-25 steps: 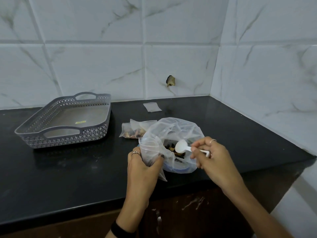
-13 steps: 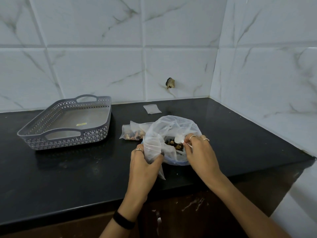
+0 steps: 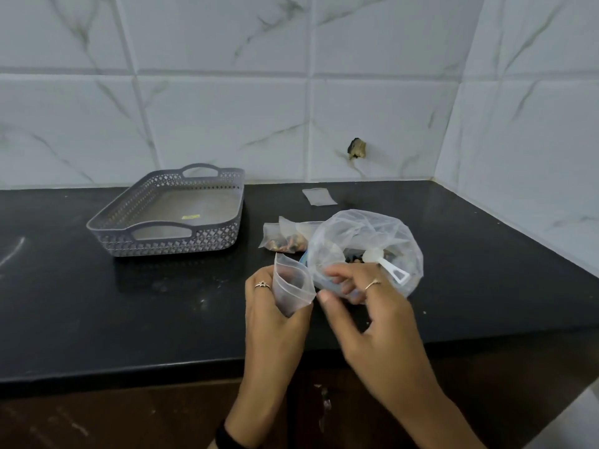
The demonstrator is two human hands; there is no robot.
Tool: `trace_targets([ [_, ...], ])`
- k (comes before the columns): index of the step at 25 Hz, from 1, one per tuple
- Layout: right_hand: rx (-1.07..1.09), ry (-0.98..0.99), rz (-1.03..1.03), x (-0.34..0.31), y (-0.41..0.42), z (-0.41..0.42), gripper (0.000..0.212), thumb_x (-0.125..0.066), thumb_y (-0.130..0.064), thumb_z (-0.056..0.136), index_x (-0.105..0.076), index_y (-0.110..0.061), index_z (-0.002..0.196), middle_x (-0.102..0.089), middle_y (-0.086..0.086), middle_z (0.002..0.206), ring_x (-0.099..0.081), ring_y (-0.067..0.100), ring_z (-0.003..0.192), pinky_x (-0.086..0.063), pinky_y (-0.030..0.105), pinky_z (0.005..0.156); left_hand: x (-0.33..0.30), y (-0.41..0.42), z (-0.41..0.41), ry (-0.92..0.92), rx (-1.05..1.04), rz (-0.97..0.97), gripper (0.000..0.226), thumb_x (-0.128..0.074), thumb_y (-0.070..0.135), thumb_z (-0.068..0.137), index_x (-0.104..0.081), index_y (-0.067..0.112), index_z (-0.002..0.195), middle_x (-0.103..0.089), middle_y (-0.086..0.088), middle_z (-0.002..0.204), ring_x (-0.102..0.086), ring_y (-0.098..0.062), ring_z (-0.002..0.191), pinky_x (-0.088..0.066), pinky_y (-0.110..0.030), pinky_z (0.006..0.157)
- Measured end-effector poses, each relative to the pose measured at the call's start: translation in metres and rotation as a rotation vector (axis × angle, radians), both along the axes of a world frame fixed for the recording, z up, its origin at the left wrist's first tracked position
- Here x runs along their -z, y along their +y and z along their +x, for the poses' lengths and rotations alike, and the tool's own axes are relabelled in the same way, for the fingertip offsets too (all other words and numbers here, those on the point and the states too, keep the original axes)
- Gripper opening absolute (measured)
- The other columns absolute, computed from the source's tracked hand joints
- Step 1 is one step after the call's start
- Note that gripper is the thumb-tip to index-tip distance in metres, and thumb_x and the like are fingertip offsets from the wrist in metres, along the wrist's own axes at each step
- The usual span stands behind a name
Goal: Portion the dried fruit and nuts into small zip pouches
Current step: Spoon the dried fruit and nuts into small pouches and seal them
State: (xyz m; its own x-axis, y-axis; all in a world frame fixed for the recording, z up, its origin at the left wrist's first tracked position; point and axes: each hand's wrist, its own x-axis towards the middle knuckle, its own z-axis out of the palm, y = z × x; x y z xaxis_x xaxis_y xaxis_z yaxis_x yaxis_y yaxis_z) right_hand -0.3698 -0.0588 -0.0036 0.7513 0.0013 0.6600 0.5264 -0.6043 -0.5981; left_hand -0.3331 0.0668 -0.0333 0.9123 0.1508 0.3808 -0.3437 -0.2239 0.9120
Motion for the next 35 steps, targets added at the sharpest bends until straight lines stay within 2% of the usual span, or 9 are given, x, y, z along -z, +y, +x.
trace_targets([
  [3,-0.12,0.117,-0.065,0.0,0.024,-0.002,0.028,-0.063,-0.037,0.085,-0.058,-0.038,0.112,-0.052,-0.022,0.108,-0.051,-0.002,0.104,-0.042,0.01,0.084,0.004,0.007,0.001,0.062,-0.024,-0.052,0.029,-0.072,0.022,0.073,-0.053,0.029,0.093,-0.059,-0.005,0.102,-0.063,-0.015,0.089,-0.055,-0.036,0.075],
  [6,-0.124,0.164,0.023,-0.001,0.028,0.008,0.006,-0.066,-0.022,0.086,-0.069,-0.021,0.091,-0.06,-0.015,0.091,-0.057,-0.002,0.089,-0.044,0.008,0.074,0.001,0.015,-0.003,0.107,0.006,-0.046,0.037,-0.071,0.033,0.063,-0.049,0.025,0.092,-0.063,-0.003,0.096,-0.065,-0.014,0.085,-0.053,-0.029,0.068],
  [9,-0.172,0.278,0.089,-0.013,0.02,0.011,0.006,-0.066,-0.018,0.086,-0.069,-0.023,0.088,-0.066,-0.013,0.085,-0.062,0.0,0.085,-0.049,0.012,0.074,-0.005,0.03,-0.005,0.222,0.179,-0.024,0.058,-0.085,0.043,0.06,-0.05,0.022,0.1,-0.069,0.0,0.096,-0.069,-0.011,0.087,-0.058,-0.033,0.074],
  [12,-0.217,0.354,0.092,-0.029,0.009,0.017,0.014,-0.064,-0.017,0.087,-0.067,-0.031,0.088,-0.068,-0.014,0.084,-0.064,0.0,0.084,-0.053,0.018,0.079,-0.012,0.046,-0.007,0.331,0.462,-0.178,0.055,-0.081,0.027,0.07,-0.055,0.02,0.119,-0.071,-0.005,0.111,-0.069,-0.019,0.101,-0.056,-0.038,0.086],
  [15,-0.245,0.364,0.133,-0.041,-0.001,0.022,0.02,-0.066,-0.011,0.085,-0.069,-0.03,0.084,-0.07,-0.011,0.083,-0.066,0.008,0.082,-0.056,0.031,0.08,-0.015,0.053,-0.011,0.34,0.562,-0.228,0.05,-0.077,0.016,0.076,-0.059,0.018,0.123,-0.073,-0.007,0.108,-0.07,-0.022,0.1,-0.057,-0.031,0.082],
  [21,-0.24,0.335,0.145,-0.039,-0.005,0.026,0.025,-0.067,-0.007,0.084,-0.067,-0.033,0.087,-0.07,-0.003,0.078,-0.067,0.014,0.075,-0.057,0.039,0.077,-0.017,0.054,-0.012,0.256,0.549,-0.084,0.033,-0.07,0.017,0.073,-0.068,0.012,0.106,-0.076,-0.006,0.097,-0.072,-0.02,0.092,-0.056,-0.023,0.075],
  [24,-0.281,0.356,0.162,-0.038,-0.005,0.026,0.026,-0.064,-0.005,0.086,-0.063,-0.029,0.096,-0.069,-0.002,0.071,-0.064,0.011,0.068,-0.055,0.036,0.078,-0.022,0.055,-0.013,0.225,0.567,-0.129,0.033,-0.063,0.019,0.078,-0.067,0.013,0.11,-0.076,-0.003,0.098,-0.072,-0.016,0.091,-0.055,-0.021,0.074],
  [28,-0.316,0.362,0.172,-0.035,-0.004,0.028,0.024,-0.063,-0.005,0.086,-0.063,-0.026,0.096,-0.068,0.0,0.072,-0.064,0.015,0.071,-0.053,0.034,0.078,-0.021,0.053,-0.009,0.087,0.432,-0.159,0.021,-0.058,0.022,0.084,-0.07,0.008,0.093,-0.072,0.002,0.082,-0.066,-0.004,0.078,-0.05,-0.016,0.068],
  [35,-0.248,0.479,0.148,-0.017,0.0,0.027,0.006,-0.07,-0.029,0.082,-0.067,-0.029,0.088,-0.067,-0.005,0.084,-0.062,0.006,0.079,-0.052,0.024,0.075,-0.019,0.056,-0.007,0.069,0.421,-0.179,0.016,-0.064,0.025,0.088,-0.071,0.01,0.085,-0.071,-0.007,0.079,-0.068,-0.018,0.077,-0.054,-0.028,0.072],
])
